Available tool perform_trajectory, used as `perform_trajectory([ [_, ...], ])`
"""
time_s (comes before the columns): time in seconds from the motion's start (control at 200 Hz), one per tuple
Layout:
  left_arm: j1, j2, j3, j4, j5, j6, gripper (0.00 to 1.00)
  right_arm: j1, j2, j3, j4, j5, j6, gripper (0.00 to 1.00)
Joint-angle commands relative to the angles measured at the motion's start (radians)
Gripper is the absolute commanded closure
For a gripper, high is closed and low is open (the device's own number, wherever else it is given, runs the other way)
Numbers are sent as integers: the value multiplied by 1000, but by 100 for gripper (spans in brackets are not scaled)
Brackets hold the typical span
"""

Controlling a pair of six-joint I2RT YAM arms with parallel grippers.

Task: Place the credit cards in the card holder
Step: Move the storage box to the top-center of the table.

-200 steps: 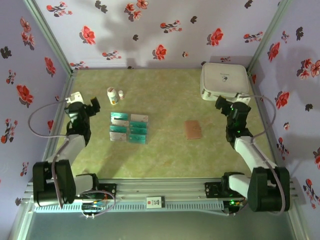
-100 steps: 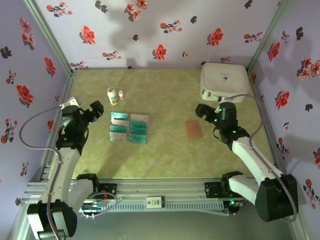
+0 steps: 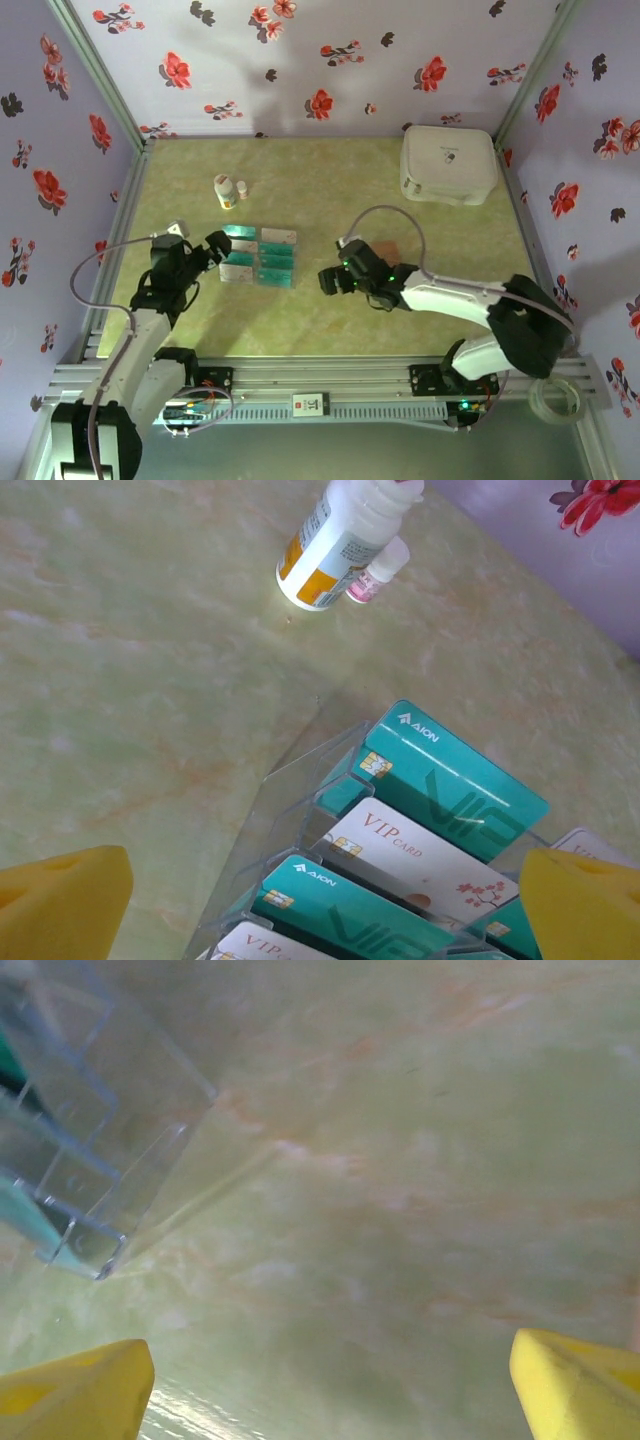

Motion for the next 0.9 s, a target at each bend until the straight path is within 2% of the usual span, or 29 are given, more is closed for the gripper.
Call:
perform_trajectory([
  [0.0,-14,32,-11,102,17,-20,0,53,66,49,102,56,-31,8],
  [0.25,-22,116,-22,214,21,-9,0,110,216,77,249,43,-55,8],
  [0.475,-25,168,-24,272,41,3,0,120,320,119,304,44,-57,8],
  [0.895,-37,271,-12,365,90,4,0,119,389,151,322,164,-50,8],
])
